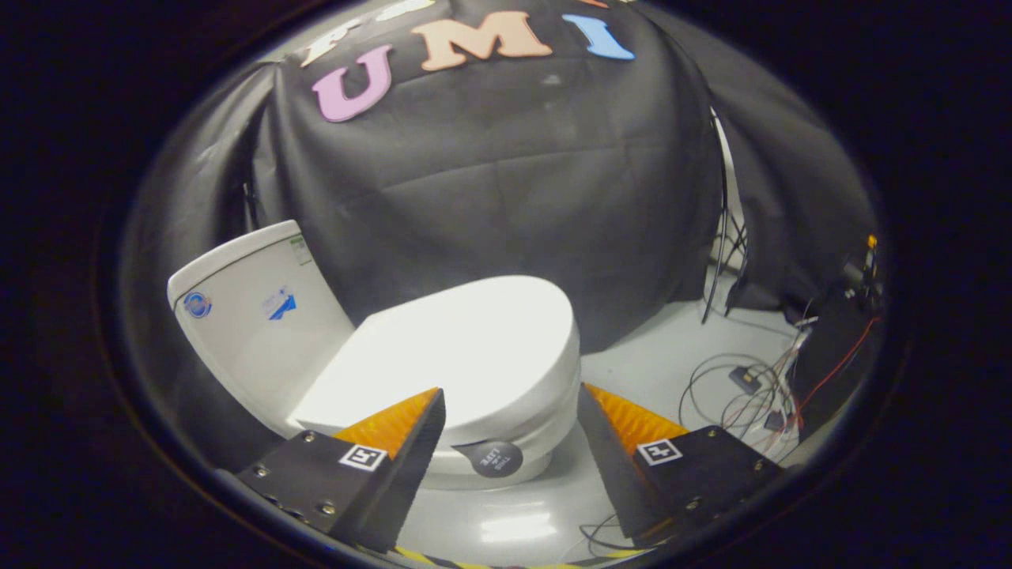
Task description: Open the toilet lid.
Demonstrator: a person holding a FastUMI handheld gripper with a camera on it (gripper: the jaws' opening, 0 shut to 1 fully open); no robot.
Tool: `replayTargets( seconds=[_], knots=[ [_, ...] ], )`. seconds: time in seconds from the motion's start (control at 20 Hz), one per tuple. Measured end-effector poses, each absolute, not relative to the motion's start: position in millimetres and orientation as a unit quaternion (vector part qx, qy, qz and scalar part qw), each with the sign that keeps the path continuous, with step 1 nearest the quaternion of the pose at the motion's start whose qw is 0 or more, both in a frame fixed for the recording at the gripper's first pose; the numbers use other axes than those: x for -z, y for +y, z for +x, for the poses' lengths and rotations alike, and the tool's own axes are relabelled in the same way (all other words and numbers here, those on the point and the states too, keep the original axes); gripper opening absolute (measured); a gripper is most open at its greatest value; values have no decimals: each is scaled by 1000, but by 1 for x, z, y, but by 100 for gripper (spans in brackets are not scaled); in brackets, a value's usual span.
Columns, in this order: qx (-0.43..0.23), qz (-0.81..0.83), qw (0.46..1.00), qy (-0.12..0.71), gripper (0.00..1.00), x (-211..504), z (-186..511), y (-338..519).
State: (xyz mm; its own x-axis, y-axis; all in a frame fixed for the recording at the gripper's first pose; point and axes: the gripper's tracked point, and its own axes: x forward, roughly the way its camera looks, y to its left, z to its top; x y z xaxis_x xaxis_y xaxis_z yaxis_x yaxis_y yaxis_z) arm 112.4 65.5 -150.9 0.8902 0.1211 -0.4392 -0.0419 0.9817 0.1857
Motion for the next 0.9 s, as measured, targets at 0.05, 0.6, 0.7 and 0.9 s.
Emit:
replayTargets(
  seconds=[0.05,0.6,0.7,0.9],
  knots=[
    [-40,102,965,240,100,159,113,66],
    [-12,299,890,344,81,227,104,70],
    [-8,330,878,346,81,231,104,74],
    [-47,392,851,346,43,224,108,98]
  ],
)
